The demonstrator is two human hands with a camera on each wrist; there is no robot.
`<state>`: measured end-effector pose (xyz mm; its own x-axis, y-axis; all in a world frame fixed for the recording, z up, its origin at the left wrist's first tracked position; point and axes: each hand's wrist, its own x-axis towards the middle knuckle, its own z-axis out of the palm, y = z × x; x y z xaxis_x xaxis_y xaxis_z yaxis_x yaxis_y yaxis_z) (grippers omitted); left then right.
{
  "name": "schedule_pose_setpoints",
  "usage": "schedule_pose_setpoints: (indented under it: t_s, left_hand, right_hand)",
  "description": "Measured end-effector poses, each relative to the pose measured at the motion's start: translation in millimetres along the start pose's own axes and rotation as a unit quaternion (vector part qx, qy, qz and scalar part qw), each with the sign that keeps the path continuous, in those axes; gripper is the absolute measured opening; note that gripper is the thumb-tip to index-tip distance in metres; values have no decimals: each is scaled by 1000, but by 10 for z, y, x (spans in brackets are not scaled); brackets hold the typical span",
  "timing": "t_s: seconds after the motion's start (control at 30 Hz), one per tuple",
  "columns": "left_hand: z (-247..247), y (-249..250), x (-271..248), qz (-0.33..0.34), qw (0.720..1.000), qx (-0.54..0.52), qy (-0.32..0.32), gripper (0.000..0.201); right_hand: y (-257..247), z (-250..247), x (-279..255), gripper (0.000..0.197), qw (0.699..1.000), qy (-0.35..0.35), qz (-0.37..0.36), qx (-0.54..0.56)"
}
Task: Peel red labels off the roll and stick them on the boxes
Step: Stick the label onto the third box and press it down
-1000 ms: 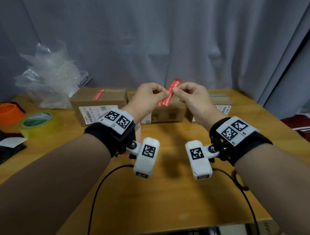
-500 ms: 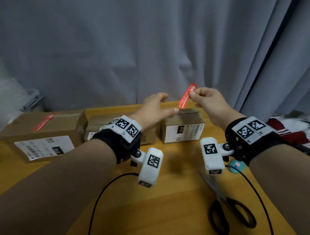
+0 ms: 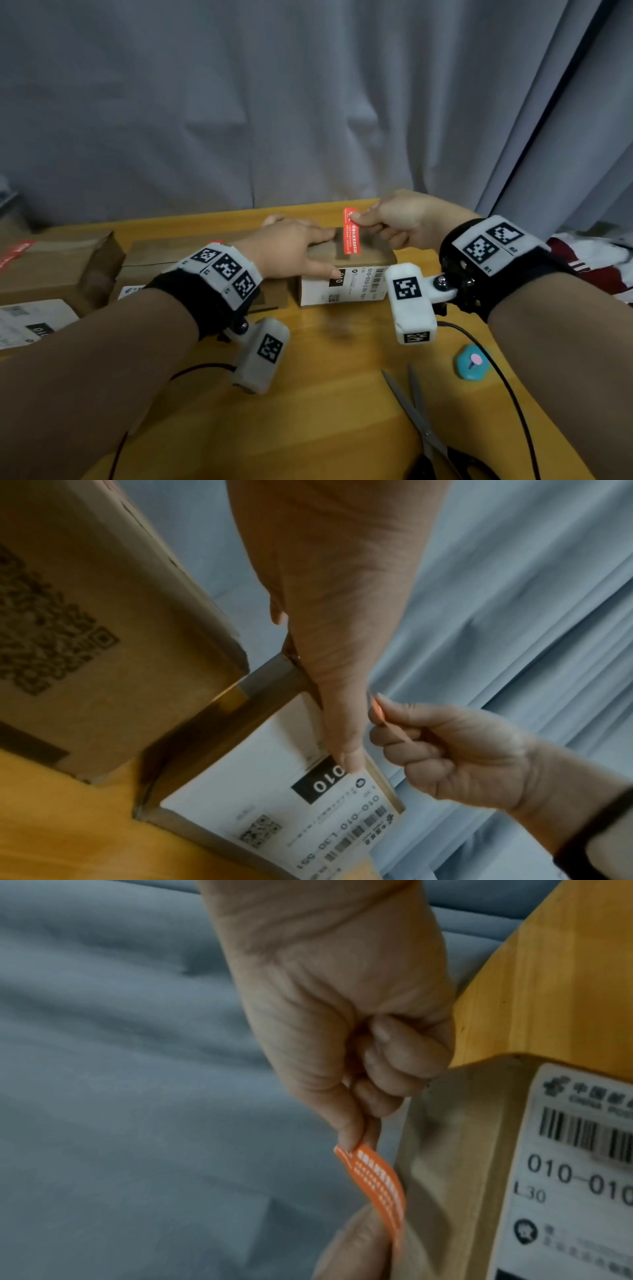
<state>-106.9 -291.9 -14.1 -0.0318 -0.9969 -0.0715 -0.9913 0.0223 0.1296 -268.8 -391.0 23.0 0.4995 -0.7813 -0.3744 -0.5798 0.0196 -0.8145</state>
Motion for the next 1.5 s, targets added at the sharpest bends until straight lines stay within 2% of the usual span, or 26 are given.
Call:
schedule_pose_setpoints:
  t_s: [0.13,0.27,0.33,0.43,0.53,0.6,0.7,0.93,1.13,1.3,1.4,1.5]
  left_hand:
    - [31,-1,-25,-1,1000,15,-20,76]
    - [36,-11,-27,-8,999,-9,-43,67]
    - [31,-4,-45,13,1000,-15,-20,64]
    - [30,5,-73,51,997,-45,49,58]
    - [25,-3,-77,53,995,-62,57,56]
    - [19,-15,-68,57,995,-58,58,56]
    - [20,-18,-71,57,995,-62,63,57]
    - [60,-18,-90,48,990,-108,77,61]
    - [82,-37,-98,44,991,-104,74,64]
    - [92,-49,-78,41,990,-111,72,64]
    - [97,-51,-81,42,990,-111,71,64]
    - [96,-47,-89,48,990,-108,73,63]
  right_hand:
    - [-18,124,93,34,999,-1,23,-41]
    - [-6,179,108,37,996,34,17,-81]
    - [-19,187,88,34,995,38,17,-95]
    - [-43,192,46,28,989,52,16,-136]
    - [-57,224,15,36,985,65,19,-160]
    - [-76,261,-13,30,983,73,20,-168]
    - [-93,299,-44,22,982,96,18,-163]
    - [-96,329,-30,31,987,105,31,-114]
    - [-96,374,-10,37,976,131,20,-172]
    - [-75,338,-46,24,982,104,10,-154]
    - [-61,342,-30,38,983,109,7,-145]
    - [-58,360,7,40,980,117,7,-158]
